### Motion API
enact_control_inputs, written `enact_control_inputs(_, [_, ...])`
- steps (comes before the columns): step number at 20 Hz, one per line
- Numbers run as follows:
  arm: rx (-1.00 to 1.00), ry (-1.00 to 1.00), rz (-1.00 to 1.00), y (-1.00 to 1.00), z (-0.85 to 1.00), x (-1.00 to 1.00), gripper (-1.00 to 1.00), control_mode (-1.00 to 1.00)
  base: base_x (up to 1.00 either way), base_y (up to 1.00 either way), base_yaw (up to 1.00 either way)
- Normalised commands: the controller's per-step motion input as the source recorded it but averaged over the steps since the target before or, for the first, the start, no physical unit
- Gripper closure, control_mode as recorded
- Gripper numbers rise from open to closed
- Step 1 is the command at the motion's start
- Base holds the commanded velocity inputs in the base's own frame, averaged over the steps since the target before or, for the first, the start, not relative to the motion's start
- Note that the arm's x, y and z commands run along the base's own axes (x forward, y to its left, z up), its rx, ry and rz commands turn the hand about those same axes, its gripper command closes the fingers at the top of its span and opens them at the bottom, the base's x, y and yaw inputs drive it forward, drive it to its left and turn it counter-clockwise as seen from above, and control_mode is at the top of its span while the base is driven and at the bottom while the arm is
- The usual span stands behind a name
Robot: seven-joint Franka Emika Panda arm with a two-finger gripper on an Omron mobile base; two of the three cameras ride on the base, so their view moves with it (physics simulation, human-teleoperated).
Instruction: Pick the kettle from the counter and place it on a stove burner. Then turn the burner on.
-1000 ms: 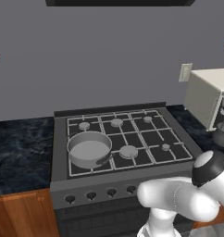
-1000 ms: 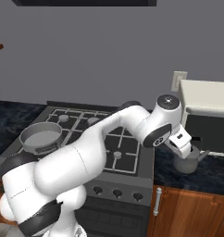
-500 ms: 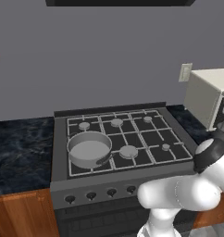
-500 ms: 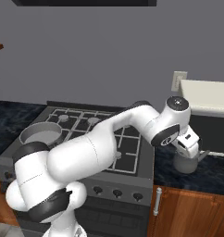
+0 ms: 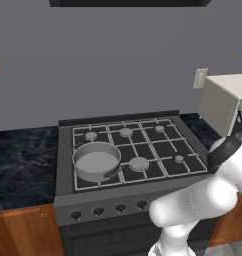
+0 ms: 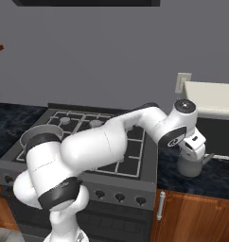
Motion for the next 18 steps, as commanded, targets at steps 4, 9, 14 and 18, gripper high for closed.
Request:
enact_control_inputs(4, [0.02, 0.0, 0.0, -0.21, -0.07, 0.18, -1.0, -1.0, 0.0, 0.0, 0.0])
enact_control_inputs(9, [0.02, 0.0, 0.0, -0.2, -0.06, 0.19, -1.0, -1.0, 0.0, 0.0, 0.0])
enact_control_inputs(14, [0.01, 0.0, 0.0, -0.1, -0.08, 0.19, -1.0, -1.0, 0.0, 0.0, 0.0])
enact_control_inputs(18, [0.0, 0.0, 0.0, -0.13, -0.1, 0.16, -1.0, -1.0, 0.0, 0.0, 0.0])
